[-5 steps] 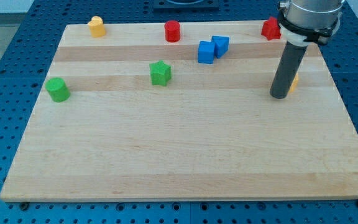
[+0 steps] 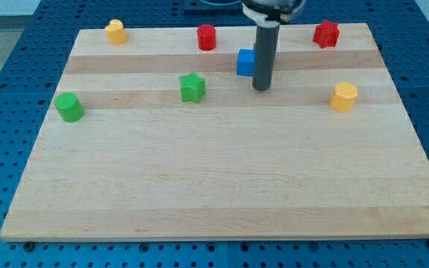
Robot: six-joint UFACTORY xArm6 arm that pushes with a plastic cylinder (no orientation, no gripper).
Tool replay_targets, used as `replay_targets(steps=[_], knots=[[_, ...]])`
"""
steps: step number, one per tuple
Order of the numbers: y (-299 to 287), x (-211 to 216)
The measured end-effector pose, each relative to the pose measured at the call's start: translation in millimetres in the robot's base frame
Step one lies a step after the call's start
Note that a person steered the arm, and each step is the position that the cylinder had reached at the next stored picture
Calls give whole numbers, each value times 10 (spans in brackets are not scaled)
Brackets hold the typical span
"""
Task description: Move the green star to the bottom left of the board
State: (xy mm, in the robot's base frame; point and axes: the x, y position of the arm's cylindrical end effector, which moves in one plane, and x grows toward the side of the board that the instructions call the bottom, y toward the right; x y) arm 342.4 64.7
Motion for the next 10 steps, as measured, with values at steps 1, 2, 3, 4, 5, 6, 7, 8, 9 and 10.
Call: replay_targets(steps=[1,2,3,4,5,6,7,8,9,10], knots=[[-335,-164],[-1004,78],[-1425,671],[-1551,909],[-1551,899],[-1510,808],[-1340,543],[-1351,163],[-1494,118],[-1500,119]])
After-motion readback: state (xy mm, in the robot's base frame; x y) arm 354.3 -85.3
